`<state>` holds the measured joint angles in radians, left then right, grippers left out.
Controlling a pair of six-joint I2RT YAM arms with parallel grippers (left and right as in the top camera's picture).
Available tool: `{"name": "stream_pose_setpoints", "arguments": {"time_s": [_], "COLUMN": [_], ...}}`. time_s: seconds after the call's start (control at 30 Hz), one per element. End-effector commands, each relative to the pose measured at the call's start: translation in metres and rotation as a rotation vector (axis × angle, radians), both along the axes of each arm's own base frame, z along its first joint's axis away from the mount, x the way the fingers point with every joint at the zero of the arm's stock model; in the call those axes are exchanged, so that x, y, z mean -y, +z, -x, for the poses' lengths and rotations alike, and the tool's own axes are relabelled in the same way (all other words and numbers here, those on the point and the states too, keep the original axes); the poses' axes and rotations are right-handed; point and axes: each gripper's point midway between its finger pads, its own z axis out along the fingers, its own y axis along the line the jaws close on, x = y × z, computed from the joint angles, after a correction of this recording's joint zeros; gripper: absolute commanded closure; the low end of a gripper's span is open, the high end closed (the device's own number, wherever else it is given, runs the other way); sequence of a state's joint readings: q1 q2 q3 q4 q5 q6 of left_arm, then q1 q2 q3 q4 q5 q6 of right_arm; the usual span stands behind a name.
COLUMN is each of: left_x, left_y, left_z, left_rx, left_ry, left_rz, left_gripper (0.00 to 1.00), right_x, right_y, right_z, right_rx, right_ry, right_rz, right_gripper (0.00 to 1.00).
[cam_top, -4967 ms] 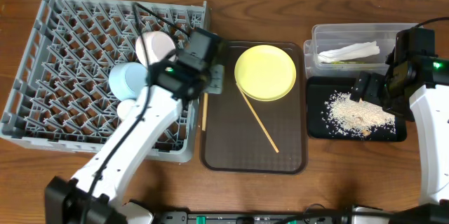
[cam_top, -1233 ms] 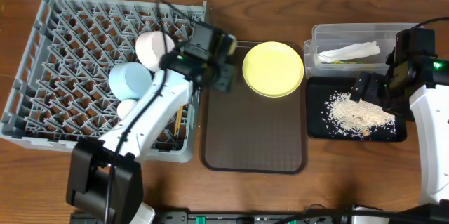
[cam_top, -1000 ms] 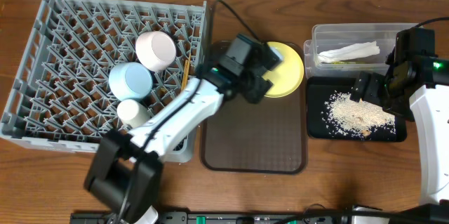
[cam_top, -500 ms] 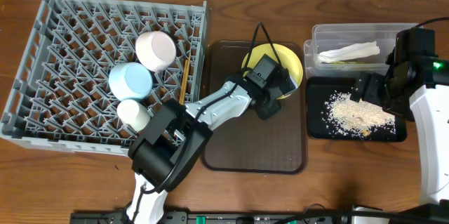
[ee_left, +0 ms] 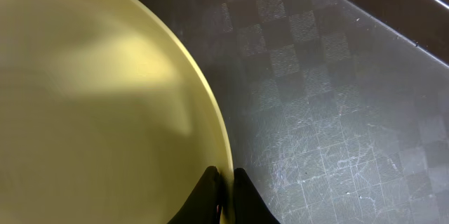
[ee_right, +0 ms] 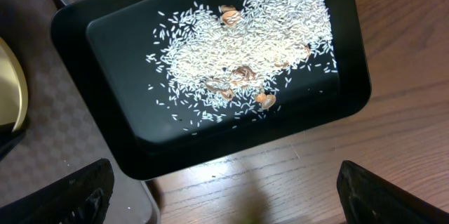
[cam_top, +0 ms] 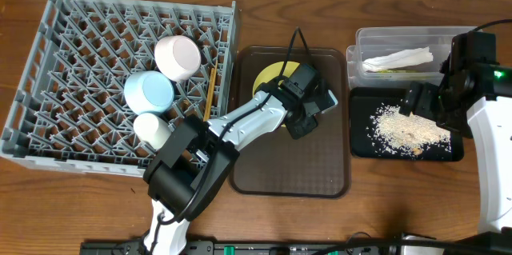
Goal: Sort waste into correct bins and load items into the dishwasher
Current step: 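Grasp the rim of the yellow plate with left gripper, then lift the yellow plate and carry it over the gray rack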
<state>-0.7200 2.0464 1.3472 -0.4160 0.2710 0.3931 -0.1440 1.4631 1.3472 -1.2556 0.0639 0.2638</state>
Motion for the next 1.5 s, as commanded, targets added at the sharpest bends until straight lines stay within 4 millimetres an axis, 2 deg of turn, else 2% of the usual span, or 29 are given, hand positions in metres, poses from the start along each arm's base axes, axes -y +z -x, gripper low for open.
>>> {"name": "stream_pose_setpoints", "arguments": {"time_s": [0.0,0.1,0.13,0.2,0.4,0.5,0.63,0.67,0.8,0.9,1.03,1.13,1.2,1.47], "left_x": [-0.008,-0.008,-0.008,-0.007,-0.018,-0.034,-0.06,-0.073,-0.1,-0.113,-0.142,-0.153,-0.156,-0.171], "left_y": [-0.006,0.02,0.043,0.069,0.133,0.167,0.198,0.207,0.223,0.23,0.241,0.246,0.245,0.219], "left_z": [0.007,0.0,-0.003,-0.007,-0.018,-0.03,-0.046,-0.054,-0.069,-0.075,-0.086,-0.088,-0.088,-0.104], "left_rx": [-0.029,0.029,0.061,0.089,0.171,0.207,0.23,0.22,0.137,0.039,-0.063,-0.111,-0.146,-0.198], "left_ry": [0.015,0.036,0.058,0.097,0.185,0.275,0.412,0.493,0.639,0.674,0.752,0.748,0.741,0.79], "left_rz": [-0.028,-0.008,0.026,0.074,0.189,0.258,0.334,0.367,0.488,0.593,0.712,0.763,0.785,0.778], "left_gripper": [0.92,0.92,0.92,0.92,0.92,0.92,0.92,0.92,0.92,0.92,0.92,0.92,0.92,0.92], "right_x": [0.003,0.003,0.003,0.003,0.003,0.003,0.003,0.003,0.003,0.003,0.003,0.003,0.003,0.003], "right_y": [0.01,0.01,0.01,0.01,0.01,0.01,0.01,0.01,0.01,0.01,0.01,0.01,0.01,0.01], "right_z": [-0.003,-0.003,-0.003,-0.003,-0.003,-0.003,-0.003,-0.003,-0.003,-0.003,-0.003,-0.003,-0.003,-0.002], "right_rx": [0.036,0.036,0.036,0.036,0.036,0.036,0.036,0.036,0.036,0.036,0.036,0.036,0.036,0.033], "right_ry": [-0.023,-0.023,-0.023,-0.023,-0.023,-0.023,-0.023,-0.023,-0.023,-0.023,-0.023,-0.023,-0.023,-0.023], "right_rz": [0.008,0.008,0.008,0.008,0.008,0.008,0.008,0.008,0.008,0.008,0.008,0.008,0.008,0.007], "right_gripper": [0.01,0.01,0.01,0.01,0.01,0.01,0.01,0.01,0.01,0.01,0.01,0.01,0.01,0.01]}}
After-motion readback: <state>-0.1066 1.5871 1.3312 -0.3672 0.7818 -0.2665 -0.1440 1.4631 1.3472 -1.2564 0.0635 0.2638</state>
